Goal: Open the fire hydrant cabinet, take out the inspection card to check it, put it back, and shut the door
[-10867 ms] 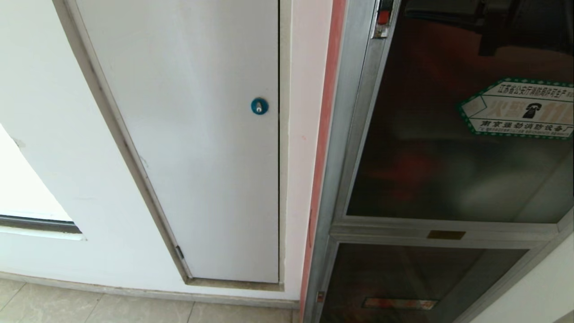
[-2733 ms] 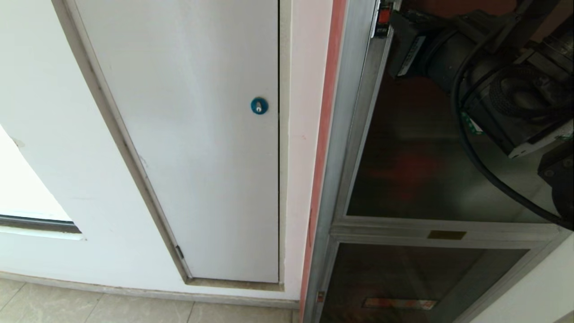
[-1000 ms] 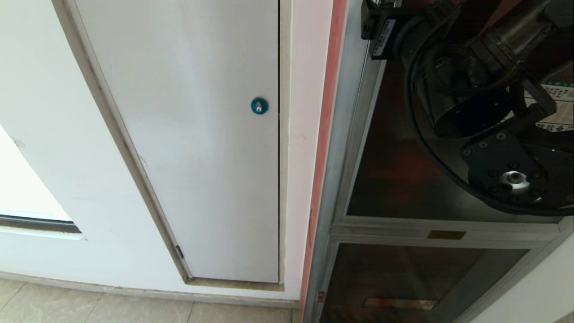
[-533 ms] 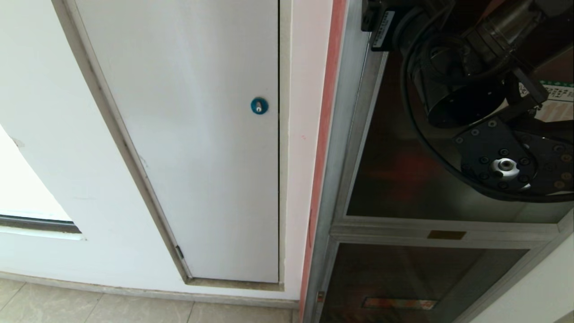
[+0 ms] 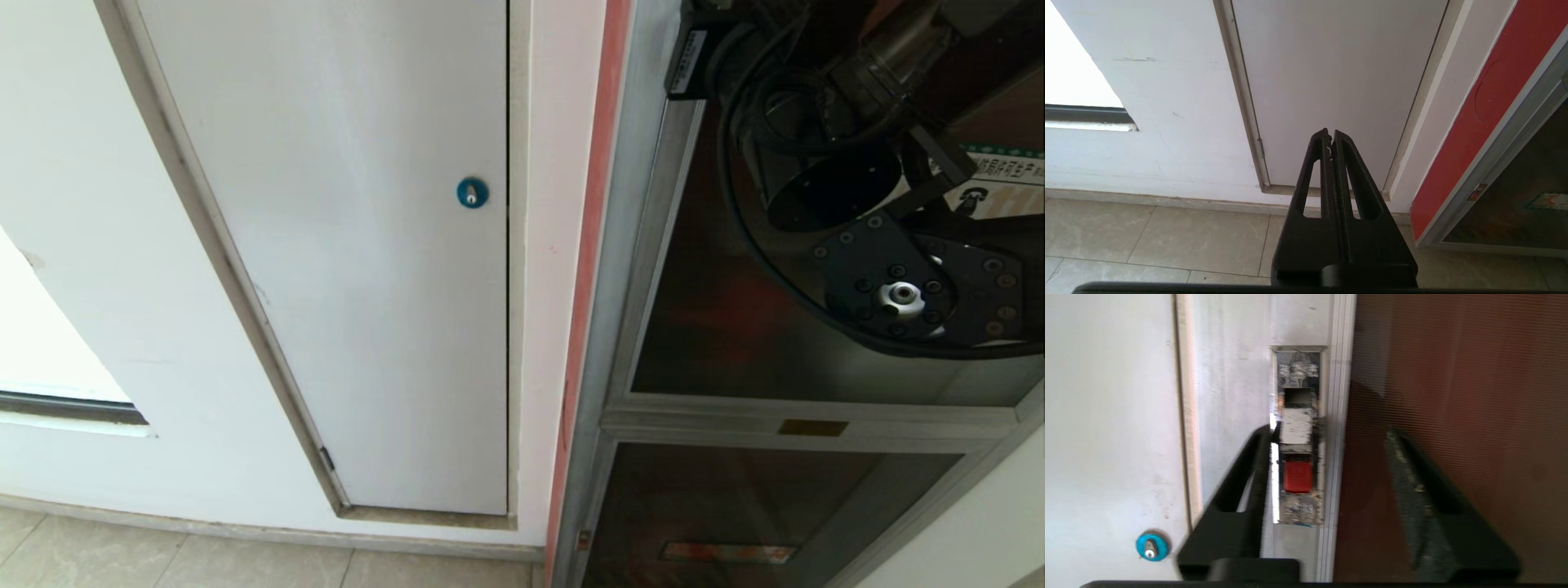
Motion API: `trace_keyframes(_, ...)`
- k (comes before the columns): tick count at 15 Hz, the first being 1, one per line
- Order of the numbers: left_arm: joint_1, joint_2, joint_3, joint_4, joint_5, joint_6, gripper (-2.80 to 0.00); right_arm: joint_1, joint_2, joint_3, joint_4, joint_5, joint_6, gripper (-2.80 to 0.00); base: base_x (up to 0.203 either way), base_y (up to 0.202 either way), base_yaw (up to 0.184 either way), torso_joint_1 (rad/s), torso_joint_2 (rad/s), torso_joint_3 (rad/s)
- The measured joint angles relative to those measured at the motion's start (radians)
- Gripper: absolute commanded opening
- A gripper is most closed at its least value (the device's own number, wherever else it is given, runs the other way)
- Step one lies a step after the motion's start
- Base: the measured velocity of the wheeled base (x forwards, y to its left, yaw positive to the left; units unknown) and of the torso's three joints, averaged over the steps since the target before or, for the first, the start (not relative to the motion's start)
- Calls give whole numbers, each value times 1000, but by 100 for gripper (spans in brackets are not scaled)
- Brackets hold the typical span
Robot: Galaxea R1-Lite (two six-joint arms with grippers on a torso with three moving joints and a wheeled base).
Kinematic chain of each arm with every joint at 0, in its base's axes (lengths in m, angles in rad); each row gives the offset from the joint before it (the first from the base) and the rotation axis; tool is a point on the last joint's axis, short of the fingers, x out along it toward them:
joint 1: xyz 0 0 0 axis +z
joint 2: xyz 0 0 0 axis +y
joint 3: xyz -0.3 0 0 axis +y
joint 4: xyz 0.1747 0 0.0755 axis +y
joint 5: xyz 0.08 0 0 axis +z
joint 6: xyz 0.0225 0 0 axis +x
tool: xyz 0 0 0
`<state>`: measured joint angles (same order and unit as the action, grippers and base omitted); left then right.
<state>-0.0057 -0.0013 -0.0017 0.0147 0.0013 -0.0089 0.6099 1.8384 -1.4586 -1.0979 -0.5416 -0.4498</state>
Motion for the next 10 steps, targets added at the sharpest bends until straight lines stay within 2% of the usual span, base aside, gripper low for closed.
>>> trace_keyframes(10, 0, 0, 0, 0, 0, 0, -280, -18, 17, -34, 13, 1, 0, -280, 0, 0, 0, 0, 0, 0)
